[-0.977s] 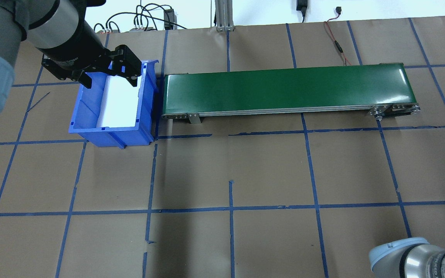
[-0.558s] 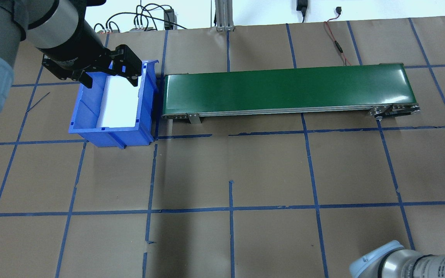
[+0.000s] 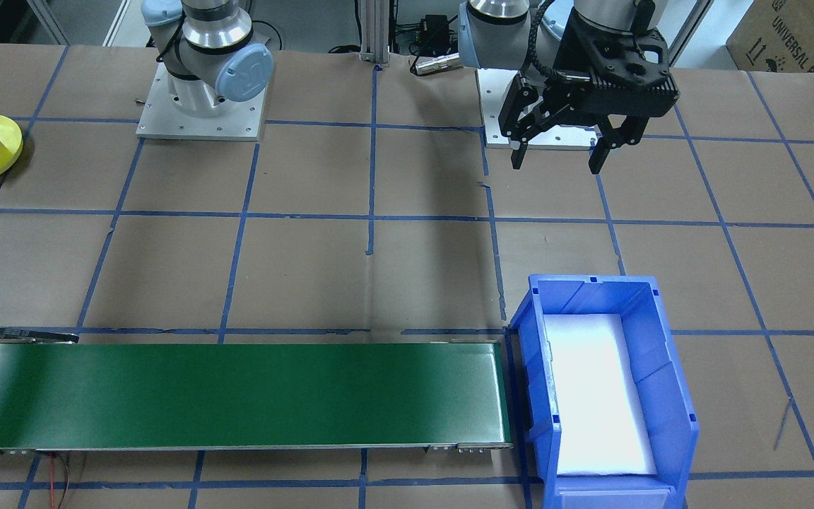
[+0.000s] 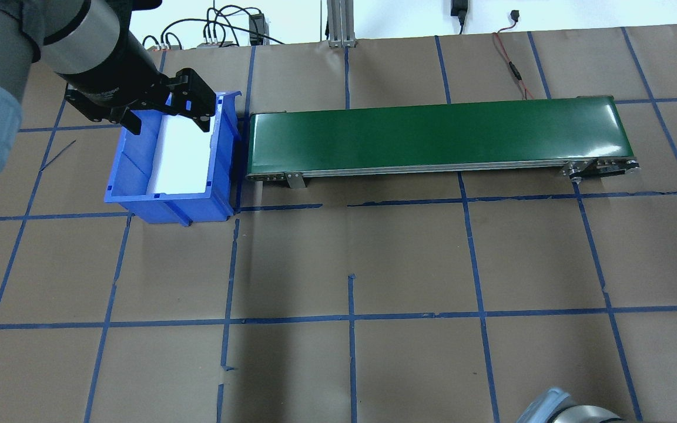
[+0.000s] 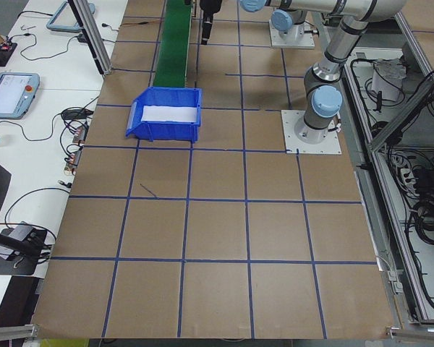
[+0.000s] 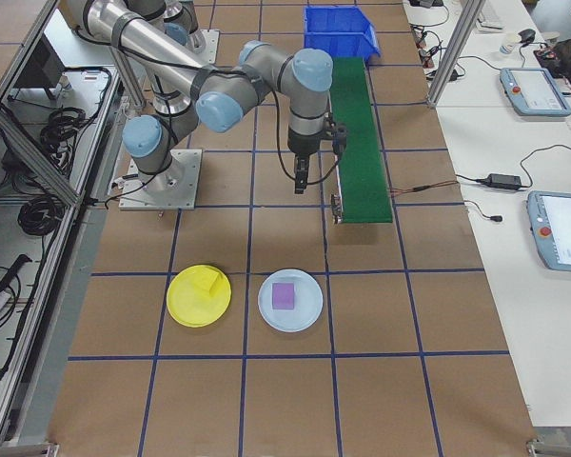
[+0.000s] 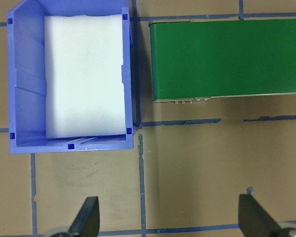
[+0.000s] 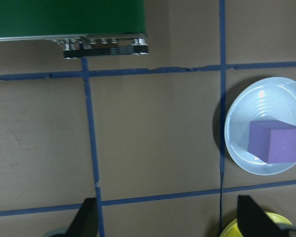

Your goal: Move block left to right into plate

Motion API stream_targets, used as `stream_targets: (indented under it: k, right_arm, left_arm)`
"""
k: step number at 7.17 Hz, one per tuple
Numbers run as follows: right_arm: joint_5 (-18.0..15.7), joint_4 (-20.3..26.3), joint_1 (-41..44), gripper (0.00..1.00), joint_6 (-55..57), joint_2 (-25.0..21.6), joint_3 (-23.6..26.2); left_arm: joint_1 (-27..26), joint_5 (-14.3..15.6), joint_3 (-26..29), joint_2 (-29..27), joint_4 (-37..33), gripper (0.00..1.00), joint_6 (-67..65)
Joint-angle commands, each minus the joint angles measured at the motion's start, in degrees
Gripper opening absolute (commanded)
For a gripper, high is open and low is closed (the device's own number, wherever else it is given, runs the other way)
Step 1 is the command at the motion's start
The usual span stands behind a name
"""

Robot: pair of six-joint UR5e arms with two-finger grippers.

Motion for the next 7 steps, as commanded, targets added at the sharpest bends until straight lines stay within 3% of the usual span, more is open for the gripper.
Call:
stream_targets:
  k: [1, 2, 4, 6, 7]
  right_arm:
    - [0.0, 5.9, 9.9, 1.00, 7.5, -0.7, -2.4]
    - [0.0, 6.2, 16.3, 1.00, 10.8, -1.5, -3.0]
    - [5.5, 6.4, 26.5, 1.00, 21.7, -1.9, -5.6]
    - [5.5, 8.4, 32.5, 1.00, 28.2, 3.1, -12.4]
    - [5.7, 13.3, 32.9, 1.00, 28.4, 6.7, -17.8]
  left_arm:
    - [0.2, -0.2, 0.3, 0.0, 0.1, 1.00, 0.0]
    - [0.0, -0.1, 0.2, 0.0, 0.1, 1.00, 0.0]
    - [0.0, -0.1, 0.2, 0.0, 0.1, 1.00, 0.3]
    - [-0.1, 0.0, 0.3, 0.0, 0.1, 1.00, 0.1]
    - [0.0, 0.0, 0.3, 0.1, 0.1, 1.00, 0.2]
